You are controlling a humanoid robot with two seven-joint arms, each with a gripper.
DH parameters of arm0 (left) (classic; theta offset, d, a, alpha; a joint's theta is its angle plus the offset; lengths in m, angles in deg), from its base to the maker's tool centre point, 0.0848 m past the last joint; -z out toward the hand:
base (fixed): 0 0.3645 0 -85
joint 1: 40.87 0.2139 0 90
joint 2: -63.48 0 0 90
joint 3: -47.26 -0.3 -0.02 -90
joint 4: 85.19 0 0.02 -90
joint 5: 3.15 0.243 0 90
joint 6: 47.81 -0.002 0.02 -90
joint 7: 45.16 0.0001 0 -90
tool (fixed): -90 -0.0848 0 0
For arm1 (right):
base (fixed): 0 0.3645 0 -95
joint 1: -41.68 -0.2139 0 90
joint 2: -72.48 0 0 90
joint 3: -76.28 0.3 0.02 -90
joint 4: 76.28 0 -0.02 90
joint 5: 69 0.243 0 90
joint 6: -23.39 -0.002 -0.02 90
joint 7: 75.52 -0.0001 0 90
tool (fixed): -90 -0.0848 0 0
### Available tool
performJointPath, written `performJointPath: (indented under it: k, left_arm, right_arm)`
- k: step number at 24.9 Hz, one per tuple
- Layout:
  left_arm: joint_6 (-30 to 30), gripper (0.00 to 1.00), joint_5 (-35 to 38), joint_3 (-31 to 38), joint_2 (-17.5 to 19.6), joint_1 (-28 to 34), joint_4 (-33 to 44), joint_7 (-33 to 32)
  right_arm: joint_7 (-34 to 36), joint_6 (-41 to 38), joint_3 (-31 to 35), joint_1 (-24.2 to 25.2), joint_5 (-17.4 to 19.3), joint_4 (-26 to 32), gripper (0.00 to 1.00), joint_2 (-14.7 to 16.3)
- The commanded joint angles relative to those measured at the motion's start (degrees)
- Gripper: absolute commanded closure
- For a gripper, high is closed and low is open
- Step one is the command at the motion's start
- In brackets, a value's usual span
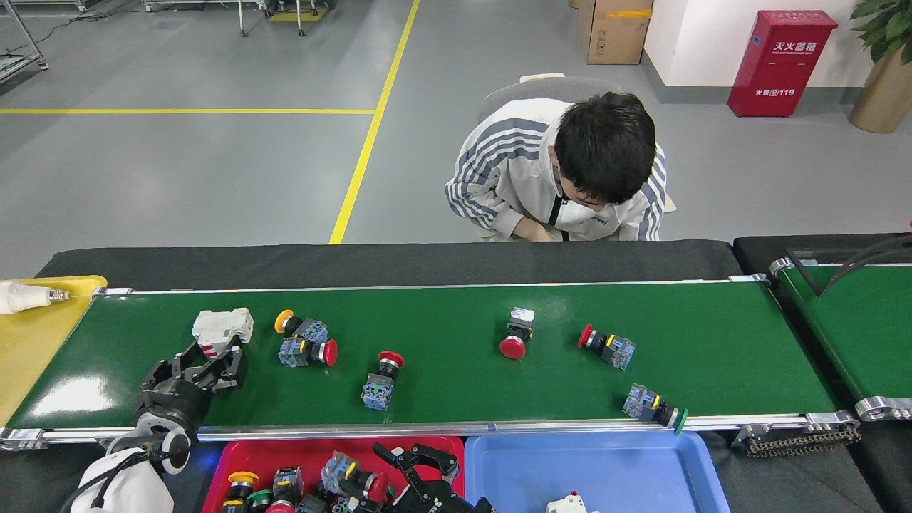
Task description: Pick switch part from conveyor to tray
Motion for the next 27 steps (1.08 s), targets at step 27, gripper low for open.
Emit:
performJointPath:
  k: [27]
  left_arm:
    - [28.9, 0.82, 5.3, -17.5, -12.4, 28.9, 44.7, 1.8]
  right_arm:
    - [7.9, 6.1, 29.8, 14.1, 8.0, 10.1, 0.01, 12.7]
